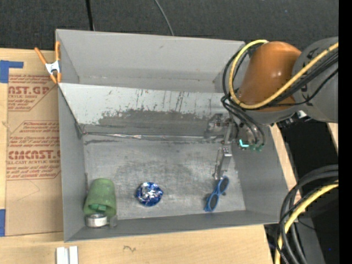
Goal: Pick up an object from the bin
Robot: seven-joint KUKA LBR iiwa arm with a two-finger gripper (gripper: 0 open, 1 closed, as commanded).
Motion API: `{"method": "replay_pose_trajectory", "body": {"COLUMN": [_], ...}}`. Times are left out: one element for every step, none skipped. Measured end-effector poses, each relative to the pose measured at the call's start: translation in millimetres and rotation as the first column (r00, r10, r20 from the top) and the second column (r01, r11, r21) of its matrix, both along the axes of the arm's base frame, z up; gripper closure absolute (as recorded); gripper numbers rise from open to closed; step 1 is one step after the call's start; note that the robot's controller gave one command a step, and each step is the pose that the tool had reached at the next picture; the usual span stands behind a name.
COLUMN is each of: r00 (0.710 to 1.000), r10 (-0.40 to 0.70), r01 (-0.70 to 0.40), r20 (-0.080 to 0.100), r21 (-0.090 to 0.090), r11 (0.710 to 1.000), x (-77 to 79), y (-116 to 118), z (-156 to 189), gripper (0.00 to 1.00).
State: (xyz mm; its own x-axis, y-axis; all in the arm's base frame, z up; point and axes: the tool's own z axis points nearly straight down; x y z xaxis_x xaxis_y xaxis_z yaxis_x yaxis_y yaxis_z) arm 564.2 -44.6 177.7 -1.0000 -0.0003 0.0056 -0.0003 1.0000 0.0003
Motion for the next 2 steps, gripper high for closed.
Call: {"method": "replay_pose_trajectory", "body": {"r00": [0.991,0.884], "r10": [0.134,0.467], "r01": [-0.134,-0.467], "r20": [-0.003,0.030], "r21": [0.001,-0.012], "r11": [0.991,0.884], "x": [-75.5,-77.5], "y": [-39.7,-47.0], "z": [-66.3,-103.2], "gripper": [0.00,0.00]}}
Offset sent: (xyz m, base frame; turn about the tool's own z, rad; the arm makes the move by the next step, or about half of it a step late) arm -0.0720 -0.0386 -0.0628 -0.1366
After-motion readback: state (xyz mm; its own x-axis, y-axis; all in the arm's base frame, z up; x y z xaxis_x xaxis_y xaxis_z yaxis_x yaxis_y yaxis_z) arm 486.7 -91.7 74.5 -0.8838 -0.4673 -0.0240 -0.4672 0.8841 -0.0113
